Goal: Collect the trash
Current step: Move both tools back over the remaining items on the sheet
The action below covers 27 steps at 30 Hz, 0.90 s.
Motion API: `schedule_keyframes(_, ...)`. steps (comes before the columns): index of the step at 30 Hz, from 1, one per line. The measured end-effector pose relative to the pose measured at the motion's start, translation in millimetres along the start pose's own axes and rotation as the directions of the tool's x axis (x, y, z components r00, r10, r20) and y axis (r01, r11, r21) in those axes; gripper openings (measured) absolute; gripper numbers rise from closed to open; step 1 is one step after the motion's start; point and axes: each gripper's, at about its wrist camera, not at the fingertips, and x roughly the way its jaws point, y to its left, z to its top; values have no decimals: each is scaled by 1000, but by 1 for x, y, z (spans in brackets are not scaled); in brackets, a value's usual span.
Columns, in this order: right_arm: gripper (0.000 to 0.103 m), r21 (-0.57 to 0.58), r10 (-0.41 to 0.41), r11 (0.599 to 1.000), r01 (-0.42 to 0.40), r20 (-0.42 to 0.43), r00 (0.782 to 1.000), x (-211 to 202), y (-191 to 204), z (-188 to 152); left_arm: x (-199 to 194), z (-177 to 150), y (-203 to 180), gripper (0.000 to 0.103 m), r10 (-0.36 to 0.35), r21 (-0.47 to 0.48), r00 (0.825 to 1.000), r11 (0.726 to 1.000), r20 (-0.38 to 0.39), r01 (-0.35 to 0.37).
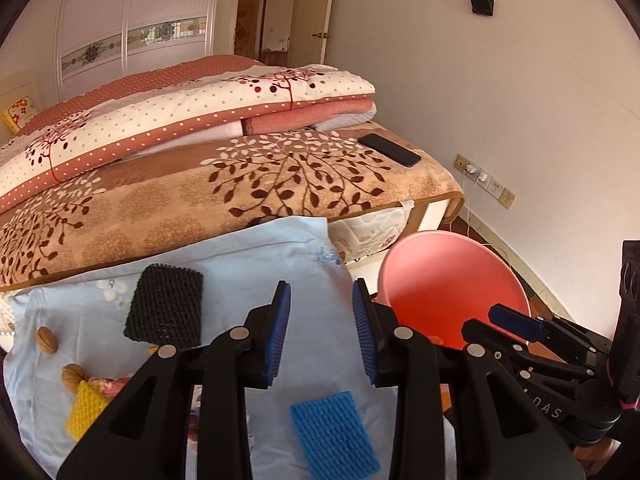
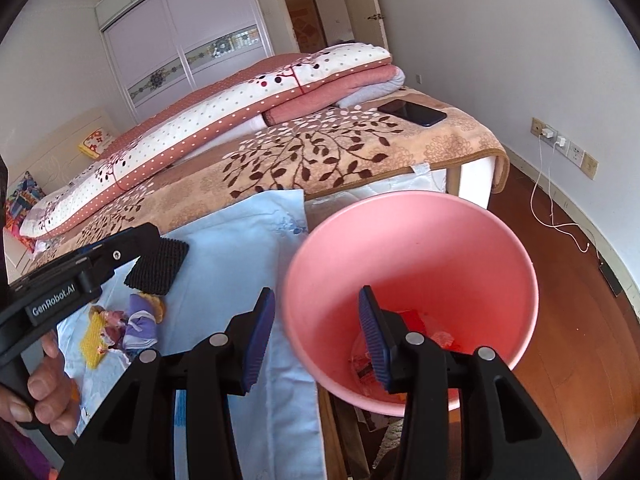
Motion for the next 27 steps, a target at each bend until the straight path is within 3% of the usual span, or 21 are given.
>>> schedule_keyframes(8,43,-99,67,992,-74,-76,995,11,43,-17,-28,-10,47,32,73,-70,997,995,4,-72)
schedule_keyframes(19,53,-172,81,978,-116,-196,977,36,72,-51,-41,-53,89,32,141,-158,984,975,-111,-157)
schedule_keyframes(25,55,-178,83,976,-128,-243,967,49,75,-61,-40,-73,101,33,82,-297,977,945,-198,-140)
schedule_keyframes(27,55,-183,86,974,-133,-248,965,51,77,-63,-41,-73,97,42,61,-325,979,938,-195,-123)
